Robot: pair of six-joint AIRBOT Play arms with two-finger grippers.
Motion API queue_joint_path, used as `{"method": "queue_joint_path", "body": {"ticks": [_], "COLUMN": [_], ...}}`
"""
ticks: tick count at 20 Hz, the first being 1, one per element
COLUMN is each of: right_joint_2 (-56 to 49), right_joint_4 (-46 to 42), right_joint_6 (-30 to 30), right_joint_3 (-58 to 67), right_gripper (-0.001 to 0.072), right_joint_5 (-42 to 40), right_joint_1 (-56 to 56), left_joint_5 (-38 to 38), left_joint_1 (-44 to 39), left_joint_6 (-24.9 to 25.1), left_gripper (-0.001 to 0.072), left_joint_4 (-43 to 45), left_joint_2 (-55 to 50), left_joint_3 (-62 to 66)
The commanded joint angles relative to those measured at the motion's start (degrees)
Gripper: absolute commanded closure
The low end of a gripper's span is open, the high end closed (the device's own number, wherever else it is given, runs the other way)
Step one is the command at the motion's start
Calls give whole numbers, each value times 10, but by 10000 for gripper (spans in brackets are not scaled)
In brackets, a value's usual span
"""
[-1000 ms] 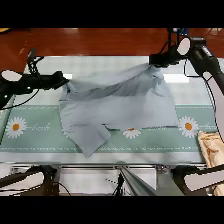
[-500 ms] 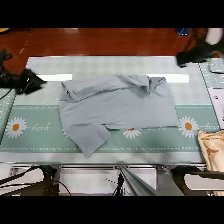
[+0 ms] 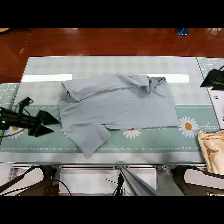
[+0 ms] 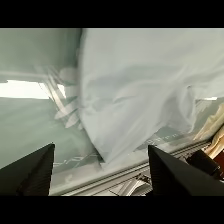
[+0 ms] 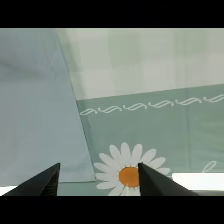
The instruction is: Fold the shirts.
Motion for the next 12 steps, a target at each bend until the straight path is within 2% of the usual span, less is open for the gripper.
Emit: {"method": "queue_joint_path", "body": {"ticks": [1, 3, 6, 7, 8, 10, 11, 12], "right_joint_2": [17, 19, 19, 19, 19, 19, 19, 19], "right_joint_4": [65, 74, 88, 98, 104, 111, 110, 103], "right_joint_6": [-19, -22, -26, -28, -30, -30, -30, -33], "right_joint_3": [-60, -76, -82, -82, -82, -82, -82, -82], "right_gripper": [171, 171, 172, 172, 172, 172, 172, 172], "right_joint_5": [-14, -19, -30, -30, -29, -29, -28, -24], "right_joint_1": [-51, -55, -55, -55, -55, -55, -55, -56], "left_joint_5": [57, 94, 173, 199, 219, 233, 232, 226], "left_joint_1": [-3, -24, -75, -97, -122, -171, -186, -194], "left_joint_6": [11, 4, 1, 1, 1, 1, 6, 25], "left_gripper": [49, 51, 63, 115, 239, 358, 580, 689], "left_joint_4": [-15, -25, -97, -124, -149, -178, -177, -177], "left_joint_2": [4, 1, -14, -21, -30, -49, -57, -59], "left_joint_3": [-59, -61, -61, -61, -61, -61, -61, -61]}}
